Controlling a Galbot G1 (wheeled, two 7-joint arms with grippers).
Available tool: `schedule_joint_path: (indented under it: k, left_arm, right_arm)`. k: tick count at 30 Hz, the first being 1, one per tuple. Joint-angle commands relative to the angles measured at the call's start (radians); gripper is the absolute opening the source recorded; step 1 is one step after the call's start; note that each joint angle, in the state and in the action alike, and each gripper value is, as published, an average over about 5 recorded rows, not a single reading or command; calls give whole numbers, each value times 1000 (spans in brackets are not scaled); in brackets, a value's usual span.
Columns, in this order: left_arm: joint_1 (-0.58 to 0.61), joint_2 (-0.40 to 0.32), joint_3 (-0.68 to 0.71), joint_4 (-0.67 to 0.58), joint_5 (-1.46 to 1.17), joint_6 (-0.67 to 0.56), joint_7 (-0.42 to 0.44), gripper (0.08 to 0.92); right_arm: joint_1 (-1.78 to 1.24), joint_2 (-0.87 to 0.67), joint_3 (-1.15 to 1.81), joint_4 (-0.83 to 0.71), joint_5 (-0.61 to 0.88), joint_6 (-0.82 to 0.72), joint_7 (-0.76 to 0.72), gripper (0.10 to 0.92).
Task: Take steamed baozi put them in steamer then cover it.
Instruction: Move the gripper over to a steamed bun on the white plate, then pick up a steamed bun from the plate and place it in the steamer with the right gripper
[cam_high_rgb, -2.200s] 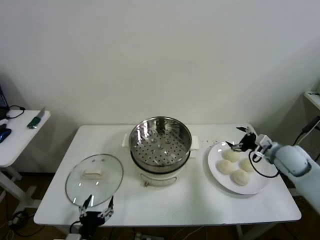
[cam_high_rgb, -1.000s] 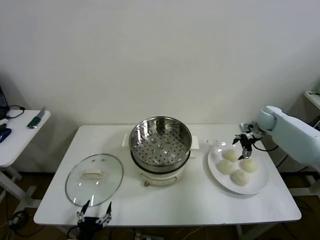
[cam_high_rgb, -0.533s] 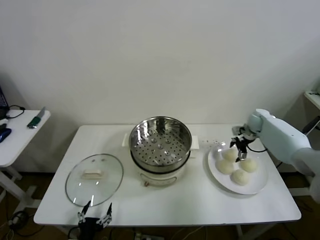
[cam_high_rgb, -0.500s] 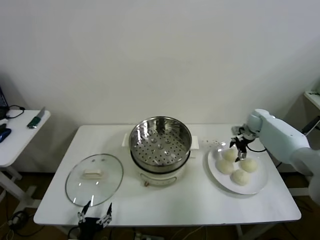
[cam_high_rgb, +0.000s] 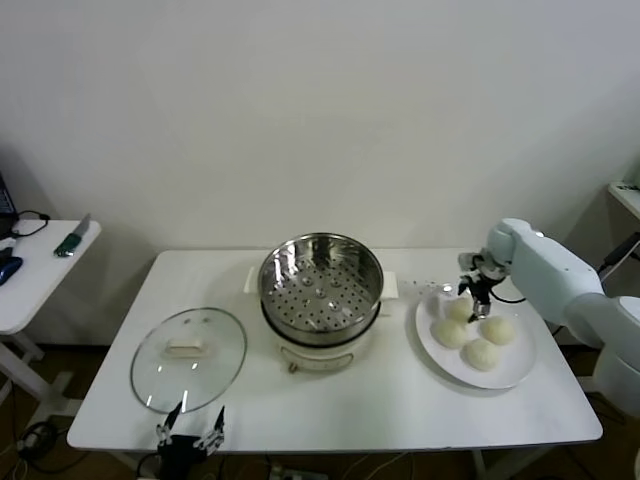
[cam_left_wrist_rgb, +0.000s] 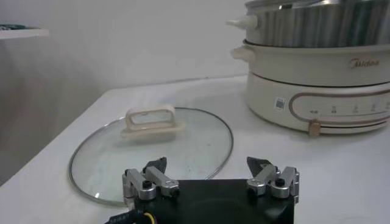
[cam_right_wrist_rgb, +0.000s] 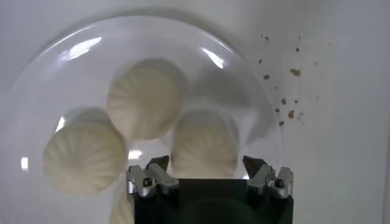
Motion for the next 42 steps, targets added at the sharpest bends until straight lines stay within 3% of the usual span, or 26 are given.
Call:
schedule_joint_path:
  k: [1, 5, 13, 26, 32, 37, 42]
  left_arm:
    - [-1, 1, -1, 3, 0, 0, -1, 823]
    - [-3, 2, -1, 5, 0, 1, -1, 823]
    - [-3, 1, 0, 3, 2, 0, -2, 823]
    - [8, 7, 22, -2, 9, -13, -3, 823]
    - [17, 1, 33, -26, 19, -11, -2, 823]
    - [26, -1, 35, -40, 22, -11, -3, 823]
    - [32, -5, 32, -53, 23, -12, -3, 823]
  right_arm:
    - [-2, 18, 10, -36, -24, 6, 2, 757]
    - [-4, 20, 18, -41, -23, 9, 8, 696]
    - [13, -9, 2, 21, 3, 24, 12, 679]
    - [527, -177, -431, 540, 334, 126, 3, 679]
    - [767, -103, -582, 722, 459, 269, 7, 679]
    - [822, 14, -610, 797, 443, 368, 33, 679]
    - [755, 144, -581, 774, 341, 452, 73, 679]
